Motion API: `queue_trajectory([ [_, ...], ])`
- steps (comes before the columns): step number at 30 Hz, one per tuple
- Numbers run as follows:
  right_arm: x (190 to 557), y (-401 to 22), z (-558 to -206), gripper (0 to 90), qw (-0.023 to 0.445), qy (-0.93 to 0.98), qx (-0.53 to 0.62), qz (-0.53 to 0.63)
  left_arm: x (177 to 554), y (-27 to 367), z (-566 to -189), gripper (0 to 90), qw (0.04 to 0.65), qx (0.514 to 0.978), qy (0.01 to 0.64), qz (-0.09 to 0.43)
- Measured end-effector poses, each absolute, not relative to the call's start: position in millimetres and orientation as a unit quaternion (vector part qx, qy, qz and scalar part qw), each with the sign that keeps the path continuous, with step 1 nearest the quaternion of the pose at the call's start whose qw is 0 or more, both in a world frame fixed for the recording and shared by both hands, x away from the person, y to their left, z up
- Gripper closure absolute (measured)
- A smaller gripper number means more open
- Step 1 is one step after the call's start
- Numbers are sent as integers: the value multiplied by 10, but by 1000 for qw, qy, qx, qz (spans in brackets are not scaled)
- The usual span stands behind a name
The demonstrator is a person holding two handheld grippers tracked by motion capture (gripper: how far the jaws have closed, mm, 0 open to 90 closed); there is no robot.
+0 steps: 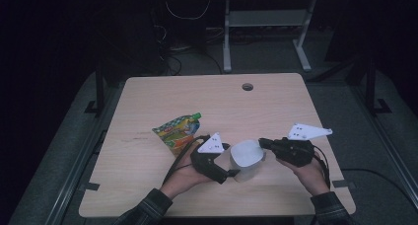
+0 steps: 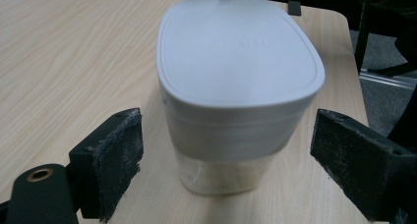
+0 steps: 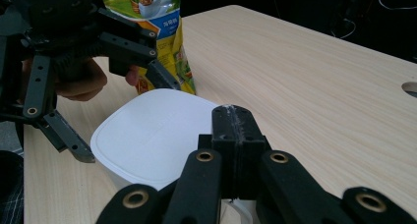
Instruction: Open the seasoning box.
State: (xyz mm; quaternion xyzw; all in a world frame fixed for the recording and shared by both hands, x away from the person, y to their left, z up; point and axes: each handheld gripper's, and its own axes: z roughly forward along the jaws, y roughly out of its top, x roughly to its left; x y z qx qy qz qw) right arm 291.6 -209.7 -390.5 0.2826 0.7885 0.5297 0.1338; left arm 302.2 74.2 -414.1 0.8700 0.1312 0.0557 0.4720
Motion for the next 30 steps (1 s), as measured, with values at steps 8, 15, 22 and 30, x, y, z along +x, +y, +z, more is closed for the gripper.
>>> queue_trajectory([
  [8,2919,-2076,-3930,894,131,792,281,526,3041,627,-4157,127,472,871,122,60],
  [15,2925,-2082,-3935,894,131,792,281,526,3026,602,-4147,168,474,871,118,62],
  [22,2920,-2086,-3931,894,133,791,282,526,3012,611,-4114,172,473,871,115,70],
  [30,2918,-2100,-3926,893,137,789,284,527,3010,649,-4061,189,485,864,118,65],
])
